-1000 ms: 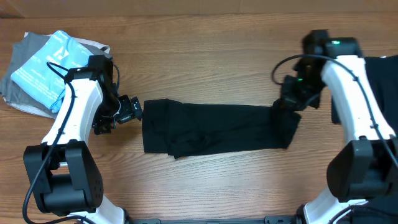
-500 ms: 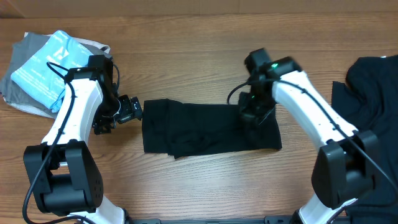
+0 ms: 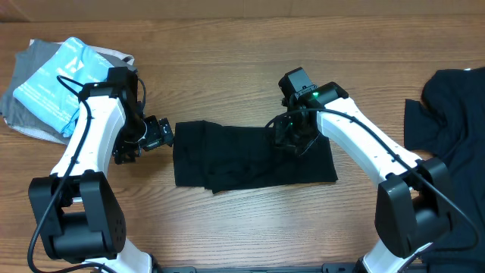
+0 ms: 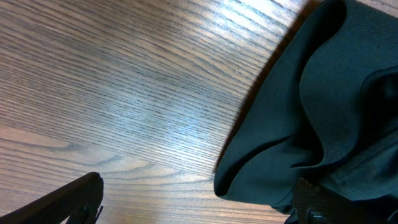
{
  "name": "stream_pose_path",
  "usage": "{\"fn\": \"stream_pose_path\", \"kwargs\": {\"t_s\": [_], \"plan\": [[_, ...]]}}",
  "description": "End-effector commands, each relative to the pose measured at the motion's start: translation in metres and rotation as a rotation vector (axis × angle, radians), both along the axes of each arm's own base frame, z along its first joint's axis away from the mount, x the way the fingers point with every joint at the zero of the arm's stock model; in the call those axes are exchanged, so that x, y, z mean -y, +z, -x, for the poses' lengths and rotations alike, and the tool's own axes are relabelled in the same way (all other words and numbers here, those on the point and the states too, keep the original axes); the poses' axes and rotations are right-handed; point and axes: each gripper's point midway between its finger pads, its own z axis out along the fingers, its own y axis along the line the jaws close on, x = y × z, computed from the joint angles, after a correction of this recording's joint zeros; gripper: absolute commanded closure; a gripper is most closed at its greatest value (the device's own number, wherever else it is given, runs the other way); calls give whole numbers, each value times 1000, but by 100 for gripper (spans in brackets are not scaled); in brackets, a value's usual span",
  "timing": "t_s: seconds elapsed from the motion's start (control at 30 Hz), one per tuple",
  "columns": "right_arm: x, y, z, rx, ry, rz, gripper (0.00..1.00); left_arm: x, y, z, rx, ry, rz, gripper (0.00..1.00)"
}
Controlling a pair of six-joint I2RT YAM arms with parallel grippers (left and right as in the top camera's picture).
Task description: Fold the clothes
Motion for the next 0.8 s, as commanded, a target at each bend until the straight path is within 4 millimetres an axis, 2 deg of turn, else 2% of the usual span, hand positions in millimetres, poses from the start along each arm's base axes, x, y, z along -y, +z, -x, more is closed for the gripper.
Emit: {"fn": "stream_pose_path", "kwargs": {"t_s": [0.0,0.07,0.23,0.4,0.47,0.5,0.63,0.7,0.77], "plan": [[-5,12,-3,42,64,-43,37,-2,12,-6,44,-1,-10,0],[-4,19,-6,46,83,-56,34,-2,12,-6,44,-1,-10,0],[19,46,-10,53,54,-50,28,-1,12,-6,44,-1,-10,0],[35,41,0,-8,15,-29,30,-2,12,-6,44,-1,-10,0],[37,35,5,-34,5,-22,36,-2,12,-6,44,-1,-10,0],[38,32,8,-44,1,-21,43,-1,12,-6,44,-1,-10,0],[15,21,19,-73,35,-112,68,-1,12,-6,44,-1,-10,0],[6,13,26,-82,55,-132,76,-1,12,-6,44,-1,-10,0],[1,4,32,-95,53,-128,78,-2,12,-6,44,-1,-10,0]]}}
